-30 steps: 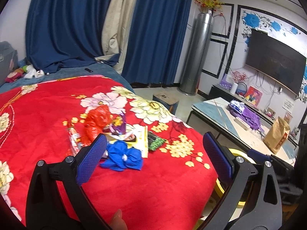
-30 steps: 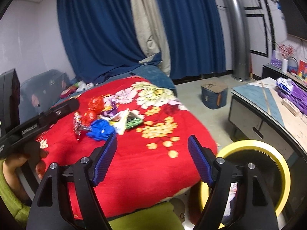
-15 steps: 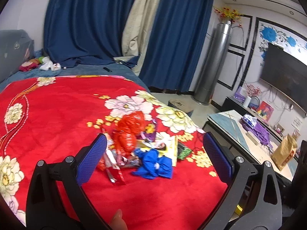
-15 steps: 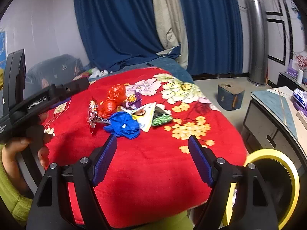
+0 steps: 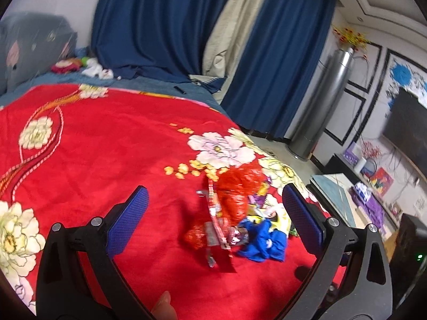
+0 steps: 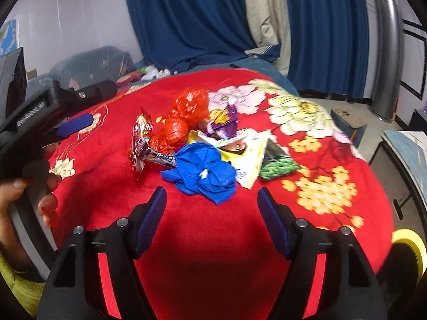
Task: Collect trash
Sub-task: 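Grasp the blue plastic bag with the right gripper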
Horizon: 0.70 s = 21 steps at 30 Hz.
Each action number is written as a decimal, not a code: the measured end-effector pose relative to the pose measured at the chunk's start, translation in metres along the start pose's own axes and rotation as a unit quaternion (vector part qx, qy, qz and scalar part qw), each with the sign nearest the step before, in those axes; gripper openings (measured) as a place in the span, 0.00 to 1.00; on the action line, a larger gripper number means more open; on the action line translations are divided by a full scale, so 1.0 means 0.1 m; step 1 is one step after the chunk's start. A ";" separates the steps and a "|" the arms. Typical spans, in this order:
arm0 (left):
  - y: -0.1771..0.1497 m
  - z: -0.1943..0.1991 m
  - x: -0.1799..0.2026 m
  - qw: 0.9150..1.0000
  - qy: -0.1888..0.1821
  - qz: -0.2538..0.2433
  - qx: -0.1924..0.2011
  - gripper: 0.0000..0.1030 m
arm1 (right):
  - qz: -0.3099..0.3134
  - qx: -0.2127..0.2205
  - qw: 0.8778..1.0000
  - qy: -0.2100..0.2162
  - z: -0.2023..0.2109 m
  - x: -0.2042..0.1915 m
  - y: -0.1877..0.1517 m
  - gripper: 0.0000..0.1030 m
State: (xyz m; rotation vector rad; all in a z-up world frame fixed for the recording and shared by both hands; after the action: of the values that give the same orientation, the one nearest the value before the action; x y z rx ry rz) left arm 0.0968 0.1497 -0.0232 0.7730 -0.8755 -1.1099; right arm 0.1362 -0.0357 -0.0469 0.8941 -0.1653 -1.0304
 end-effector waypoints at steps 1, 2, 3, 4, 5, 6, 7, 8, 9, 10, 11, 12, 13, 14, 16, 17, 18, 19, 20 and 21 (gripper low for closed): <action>-0.01 -0.02 -0.03 1.000 -0.001 0.006 -0.002 0.89 | -0.001 -0.007 1.000 -0.003 -0.08 -0.01 0.02 0.64; -0.03 -0.05 -0.08 1.000 -0.005 0.015 -0.006 0.89 | -0.001 -0.011 1.000 -0.003 -0.13 -0.01 0.04 0.63; -0.04 -0.08 -0.11 1.000 -0.008 0.023 -0.010 0.89 | -0.002 -0.017 1.000 -0.002 -0.18 -0.02 0.05 0.62; -0.05 -0.09 -0.13 1.000 -0.010 0.027 -0.012 0.89 | -0.002 -0.022 1.000 -0.002 -0.25 -0.03 0.07 0.61; -0.07 -0.12 -0.16 0.999 -0.016 0.035 -0.015 0.89 | -0.003 -0.025 1.000 -0.002 -0.28 -0.02 0.08 0.60; -0.09 -0.14 -0.19 0.999 -0.022 0.042 -0.018 0.87 | -0.004 -0.029 1.000 -0.002 -0.34 -0.02 0.10 0.57; -0.10 -0.16 -0.20 0.998 -0.028 0.049 -0.021 0.84 | -0.006 -0.034 0.999 -0.002 -0.38 -0.02 0.10 0.54; -0.10 -0.19 -0.22 0.998 -0.034 0.054 -0.024 0.83 | -0.006 -0.039 0.999 -0.001 -0.42 -0.03 0.10 0.52; -0.11 -0.22 -0.22 0.997 -0.039 0.060 -0.027 0.82 | -0.007 -0.044 0.999 -0.003 -0.47 -0.02 0.10 0.47; -0.12 -0.25 -0.24 0.996 -0.047 0.068 -0.031 0.80 | -0.009 -0.050 0.999 -0.005 -0.52 -0.01 0.09 0.40; -0.13 -0.28 -0.24 0.996 -0.051 0.071 -0.033 0.80 | -0.013 -0.056 0.998 -0.005 -0.55 0.01 0.07 0.34; -0.14 -0.32 -0.24 0.995 -0.057 0.077 -0.037 0.78 | -0.016 -0.059 0.998 -0.004 -0.57 0.01 0.05 0.30; -0.15 -0.36 -0.25 0.994 -0.063 0.082 -0.041 0.74 | -0.018 -0.062 0.998 -0.003 -0.57 0.02 0.02 0.24; -0.16 -0.40 -0.26 0.993 -0.068 0.086 -0.044 0.73 | -0.016 -0.062 0.998 -0.003 -0.57 0.02 -0.01 0.20; -0.18 -0.46 -0.27 0.992 -0.074 0.091 -0.050 0.66 | -0.014 -0.058 0.998 -0.003 -0.53 0.01 -0.06 0.16; -0.20 -0.49 -0.27 0.991 -0.080 0.096 -0.053 0.64 | -0.015 -0.057 0.998 -0.002 -0.53 0.02 -0.07 0.14; -0.20 -0.52 -0.28 0.990 -0.083 0.101 -0.056 0.60 | -0.016 -0.056 0.998 -0.002 -0.51 0.02 -0.09 0.13; -0.21 -0.54 -0.29 0.989 -0.088 0.106 -0.059 0.57 | -0.017 -0.053 0.998 -0.002 -0.49 0.01 -0.11 0.11; -0.22 -0.55 -0.29 0.988 -0.092 0.109 -0.060 0.55 | -0.017 -0.052 0.998 -0.002 -0.47 0.01 -0.12 0.10; -0.22 -0.57 -0.30 0.987 -0.097 0.111 -0.063 0.49 | -0.018 -0.051 0.999 -0.001 -0.45 0.01 -0.14 0.10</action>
State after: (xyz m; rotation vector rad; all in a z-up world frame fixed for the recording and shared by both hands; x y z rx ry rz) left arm 0.1317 0.1776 -0.0742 0.4567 -1.0181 -1.0412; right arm 0.1501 -0.0145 -0.0862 0.8061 -0.0977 -1.0648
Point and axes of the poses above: each gripper's, at about its wrist camera, not at the fingertips, and z roughly against the way its jaws point, x to its right, y to its top, the point moved 1 cm from there along -z, roughly the way its jaws point, and after that the axes turned 11 degrees about -z, right-handed, at the moved point
